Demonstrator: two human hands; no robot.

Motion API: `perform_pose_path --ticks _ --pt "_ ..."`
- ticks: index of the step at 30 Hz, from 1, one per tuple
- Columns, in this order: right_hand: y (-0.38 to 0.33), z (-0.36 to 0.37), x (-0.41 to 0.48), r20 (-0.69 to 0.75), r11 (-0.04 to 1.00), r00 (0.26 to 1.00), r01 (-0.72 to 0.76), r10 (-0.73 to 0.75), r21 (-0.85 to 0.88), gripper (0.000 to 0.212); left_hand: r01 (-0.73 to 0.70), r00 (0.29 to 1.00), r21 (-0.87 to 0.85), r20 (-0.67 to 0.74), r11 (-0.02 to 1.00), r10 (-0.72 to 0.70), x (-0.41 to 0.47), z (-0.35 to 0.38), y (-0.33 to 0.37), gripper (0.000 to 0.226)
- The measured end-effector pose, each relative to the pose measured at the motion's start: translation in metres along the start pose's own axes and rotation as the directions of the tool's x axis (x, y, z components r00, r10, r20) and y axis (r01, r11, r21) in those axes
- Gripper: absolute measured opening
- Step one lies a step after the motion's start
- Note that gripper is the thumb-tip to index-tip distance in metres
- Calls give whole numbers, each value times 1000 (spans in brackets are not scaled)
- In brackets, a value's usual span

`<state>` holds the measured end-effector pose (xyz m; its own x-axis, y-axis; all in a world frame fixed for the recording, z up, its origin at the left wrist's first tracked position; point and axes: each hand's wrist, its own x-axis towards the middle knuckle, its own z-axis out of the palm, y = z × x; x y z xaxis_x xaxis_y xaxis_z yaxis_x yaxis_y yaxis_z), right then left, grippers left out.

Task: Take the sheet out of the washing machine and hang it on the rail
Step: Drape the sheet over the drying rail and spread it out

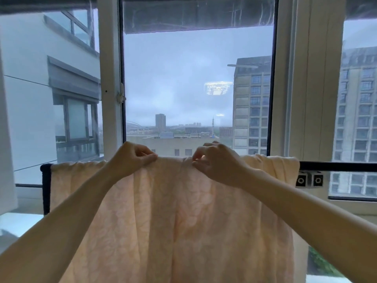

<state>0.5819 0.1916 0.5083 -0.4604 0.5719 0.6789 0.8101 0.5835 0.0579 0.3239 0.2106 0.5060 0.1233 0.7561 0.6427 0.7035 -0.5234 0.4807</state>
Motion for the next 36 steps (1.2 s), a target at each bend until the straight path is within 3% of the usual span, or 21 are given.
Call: perform_pose_path --ticks 9,13,19,26,31,36 --pt "9 3 -1 -61 993 998 -24 17 -117 16 -58 993 69 -95 996 64 2 7 -16 4" --pt "31 -11 -15 -55 983 991 -128 121 -135 18 -56 976 84 -207 995 72 3 10 -25 4" --pt "60 -31 -38 -67 967 987 -157 146 -200 11 -18 946 85 -322 996 44 0 -1 -26 3" --pt "49 -37 -31 -86 964 990 -132 115 -232 9 -50 958 236 -264 970 114 -8 -4 -18 14" --pt "25 -17 -10 -107 982 994 -8 -13 -188 21 -99 989 71 -106 993 106 -9 12 -1 21" --pt "0 10 5 -57 999 998 19 -21 -37 27 -79 984 6 -158 997 79 -6 17 -2 13"
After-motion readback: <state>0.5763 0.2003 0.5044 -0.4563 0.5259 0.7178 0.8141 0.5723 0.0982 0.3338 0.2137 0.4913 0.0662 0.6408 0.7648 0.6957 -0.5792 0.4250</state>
